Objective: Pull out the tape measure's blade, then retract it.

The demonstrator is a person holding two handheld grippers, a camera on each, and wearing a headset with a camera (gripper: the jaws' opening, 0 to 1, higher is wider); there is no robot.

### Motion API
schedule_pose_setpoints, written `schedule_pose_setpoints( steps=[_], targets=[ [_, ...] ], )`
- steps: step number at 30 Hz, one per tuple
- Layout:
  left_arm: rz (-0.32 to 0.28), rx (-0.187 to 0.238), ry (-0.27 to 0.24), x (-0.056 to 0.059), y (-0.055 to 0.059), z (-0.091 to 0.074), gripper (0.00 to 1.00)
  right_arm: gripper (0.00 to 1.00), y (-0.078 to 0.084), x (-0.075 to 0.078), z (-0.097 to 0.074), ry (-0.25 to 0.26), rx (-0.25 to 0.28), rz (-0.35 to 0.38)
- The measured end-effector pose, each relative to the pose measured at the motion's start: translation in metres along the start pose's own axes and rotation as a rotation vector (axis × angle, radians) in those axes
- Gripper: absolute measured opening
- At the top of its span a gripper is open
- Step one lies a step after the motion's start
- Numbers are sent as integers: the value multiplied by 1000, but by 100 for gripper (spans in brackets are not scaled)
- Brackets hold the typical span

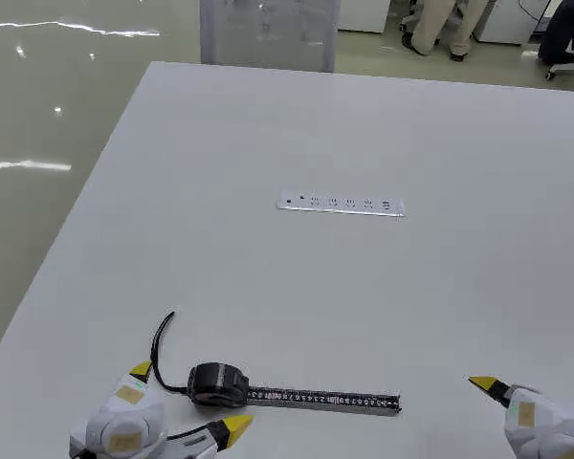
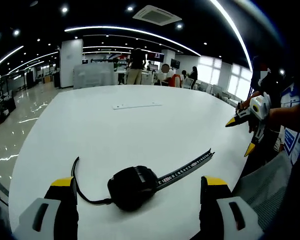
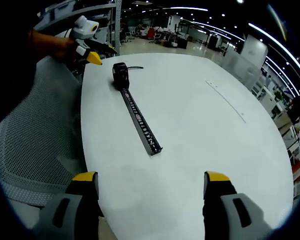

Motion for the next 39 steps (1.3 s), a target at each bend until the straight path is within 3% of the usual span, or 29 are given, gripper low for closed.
schedule_pose_setpoints(
  steps=[4,6,11,15,16,22,25,27,29,30,31,35,39],
  targets=[
    [-31,-25,29,9,8,9,100,85,-10,4,7,-26,-14,-29],
    [-59,-30,6,5,11,11,100,82,-15,3,11,-52,-25,-38],
    [-67,-38,-58,-4,11,15,100,75,-20,3,24,-88,-61,-92],
    [-64,-9,-89,-7,7,18,99,72,-23,1,33,-136,-99,-118],
    [-65,1,-89,-6,5,19,98,69,-23,-1,35,-167,-116,-115],
    [-98,9,-121,-7,8,25,99,69,-19,4,53,-213,-210,-143],
    [-89,26,-128,-6,7,26,99,68,-23,8,63,-215,-227,-161],
    [-49,14,-131,-6,11,29,100,67,-24,9,71,-220,-237,-180],
    [4,42,-136,-6,6,30,100,65,-26,8,76,-232,-246,-186],
    [64,50,-140,-6,4,32,100,65,-26,9,80,-237,-254,-185],
    [75,45,-140,-5,5,33,100,64,-26,10,82,-238,-260,-184],
    [55,33,-107,6,8,36,100,60,-28,12,88,-235,-258,-174],
    [71,62,-92,9,3,35,100,53,-25,9,91,-242,-271,-182]
  ],
)
Point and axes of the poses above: the centre of the closed fingertips' face, and the gripper's own axes: z roughly forward along the fingers, x roughly to its right, y roughly out of its underside, the point moved 2 cm from there along -z, roughly backward along the fingers, and after that the axes turned 13 degrees about z, right-handed, at the moved point
